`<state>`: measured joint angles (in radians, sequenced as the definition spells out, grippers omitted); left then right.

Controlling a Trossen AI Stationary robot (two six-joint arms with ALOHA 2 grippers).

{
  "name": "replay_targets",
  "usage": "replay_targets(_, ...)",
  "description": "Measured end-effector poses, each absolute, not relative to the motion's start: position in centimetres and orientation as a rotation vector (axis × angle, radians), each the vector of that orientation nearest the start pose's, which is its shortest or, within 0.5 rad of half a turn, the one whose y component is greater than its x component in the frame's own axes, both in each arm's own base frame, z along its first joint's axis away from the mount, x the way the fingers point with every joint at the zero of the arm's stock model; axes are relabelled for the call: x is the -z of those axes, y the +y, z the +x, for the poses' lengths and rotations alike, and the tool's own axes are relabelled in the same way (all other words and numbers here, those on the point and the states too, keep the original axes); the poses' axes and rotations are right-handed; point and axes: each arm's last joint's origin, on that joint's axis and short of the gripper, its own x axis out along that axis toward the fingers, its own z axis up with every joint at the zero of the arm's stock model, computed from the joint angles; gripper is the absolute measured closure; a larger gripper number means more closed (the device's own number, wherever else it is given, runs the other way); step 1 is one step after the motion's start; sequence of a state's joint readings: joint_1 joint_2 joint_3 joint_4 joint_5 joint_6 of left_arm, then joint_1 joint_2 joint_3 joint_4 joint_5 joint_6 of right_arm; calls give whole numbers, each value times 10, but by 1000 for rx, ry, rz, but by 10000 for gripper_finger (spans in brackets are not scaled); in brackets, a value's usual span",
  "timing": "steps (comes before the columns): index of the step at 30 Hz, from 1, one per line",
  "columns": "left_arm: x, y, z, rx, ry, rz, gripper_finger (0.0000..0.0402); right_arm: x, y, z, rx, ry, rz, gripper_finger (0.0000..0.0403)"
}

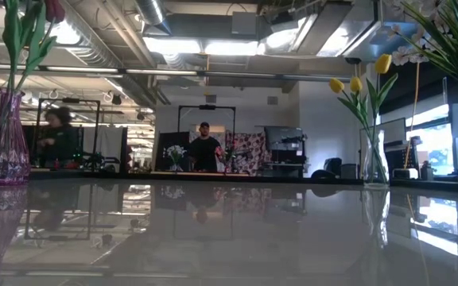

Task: Sort flowers into vase by color
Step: Return to Home Position

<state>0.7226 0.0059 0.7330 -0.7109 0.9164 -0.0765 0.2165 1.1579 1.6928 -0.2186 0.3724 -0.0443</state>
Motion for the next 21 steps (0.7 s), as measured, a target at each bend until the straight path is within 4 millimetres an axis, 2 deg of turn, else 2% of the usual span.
replay_targets(6, -328, -41, -22, 190, 14, -12, 281, -549, 27, 179, 194, -267, 82, 394)
replay_targets(11, -338, -40, -37, 213, -30, 33, 294, -548, 27, 180, 202, -257, 80, 394)
replay_targets(16, -341, -32, -37, 245, -77, 58, 308, -548, 27, 180, 202, -257, 80, 394)
replay_targets(21, -338, -24, -22, 302, -146, 98, 315, -548, 27, 180, 202, -258, 80, 394)
